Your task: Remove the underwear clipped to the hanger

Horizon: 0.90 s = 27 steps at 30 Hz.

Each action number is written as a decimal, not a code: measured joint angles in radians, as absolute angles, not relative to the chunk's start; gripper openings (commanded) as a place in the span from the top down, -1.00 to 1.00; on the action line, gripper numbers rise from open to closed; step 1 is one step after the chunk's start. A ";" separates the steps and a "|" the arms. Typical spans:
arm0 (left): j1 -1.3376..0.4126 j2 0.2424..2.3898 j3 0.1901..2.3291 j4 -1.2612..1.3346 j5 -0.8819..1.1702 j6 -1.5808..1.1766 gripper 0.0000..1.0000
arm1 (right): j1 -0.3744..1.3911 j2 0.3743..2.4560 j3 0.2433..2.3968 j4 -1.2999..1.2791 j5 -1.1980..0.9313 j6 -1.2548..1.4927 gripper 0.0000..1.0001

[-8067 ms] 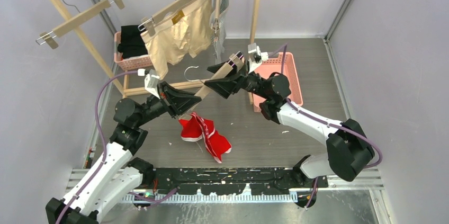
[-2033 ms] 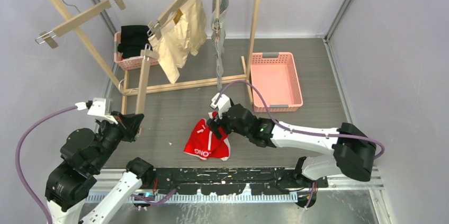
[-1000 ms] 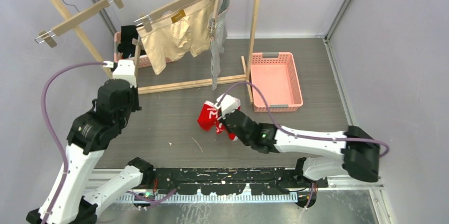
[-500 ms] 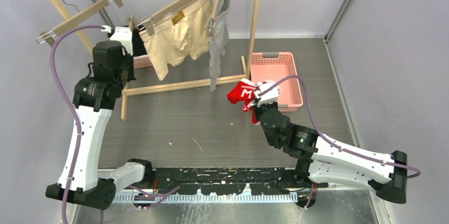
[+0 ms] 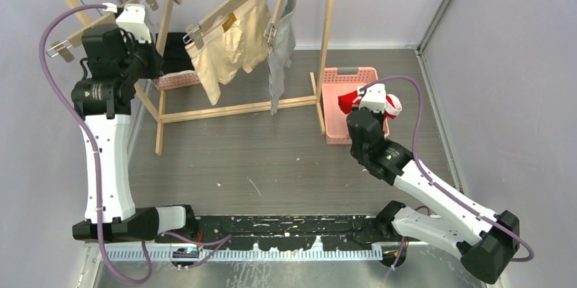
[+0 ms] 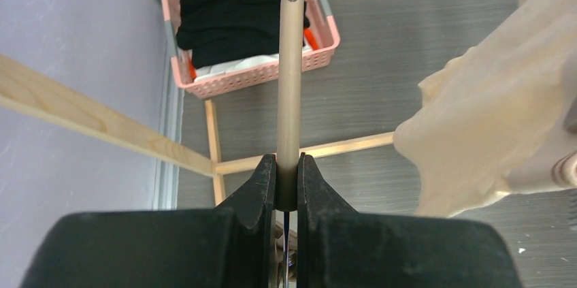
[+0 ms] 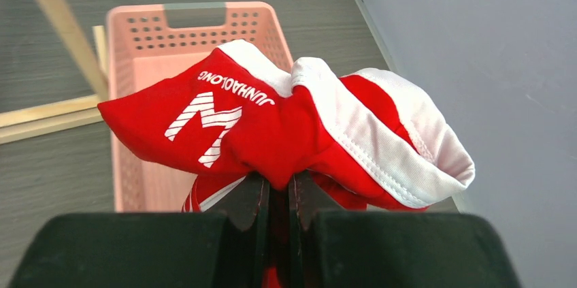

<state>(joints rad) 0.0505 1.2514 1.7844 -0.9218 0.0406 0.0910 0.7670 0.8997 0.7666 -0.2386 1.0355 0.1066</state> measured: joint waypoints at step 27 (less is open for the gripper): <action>0.157 1.292 1.909 -0.864 0.244 0.075 1.00 | 0.327 1.332 0.799 -0.007 0.648 0.133 0.98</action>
<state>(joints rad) 0.1574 1.2922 1.9095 -0.8642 0.2440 0.0746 0.3271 1.3323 0.7986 -0.0071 0.6476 0.1326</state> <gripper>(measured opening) 0.070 0.127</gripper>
